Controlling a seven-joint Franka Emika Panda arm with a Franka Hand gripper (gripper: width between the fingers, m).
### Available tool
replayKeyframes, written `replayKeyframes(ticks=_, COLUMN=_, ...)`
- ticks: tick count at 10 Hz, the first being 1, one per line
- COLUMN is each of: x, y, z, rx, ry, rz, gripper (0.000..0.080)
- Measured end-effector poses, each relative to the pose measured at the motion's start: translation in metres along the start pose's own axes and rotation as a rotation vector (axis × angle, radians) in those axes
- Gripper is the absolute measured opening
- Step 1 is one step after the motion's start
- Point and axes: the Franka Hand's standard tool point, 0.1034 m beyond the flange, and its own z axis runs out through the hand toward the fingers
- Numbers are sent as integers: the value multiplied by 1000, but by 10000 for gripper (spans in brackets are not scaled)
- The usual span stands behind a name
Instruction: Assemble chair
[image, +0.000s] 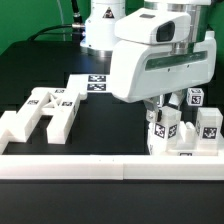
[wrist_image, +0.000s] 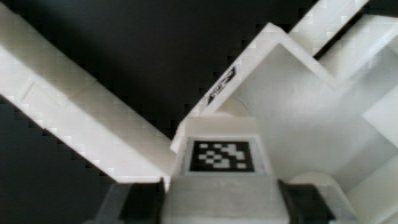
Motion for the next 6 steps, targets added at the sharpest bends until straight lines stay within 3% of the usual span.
replayKeyframes(ticks=6, x=2, y=-3, z=0, rx=1, ry=0, rz=634, gripper=294)
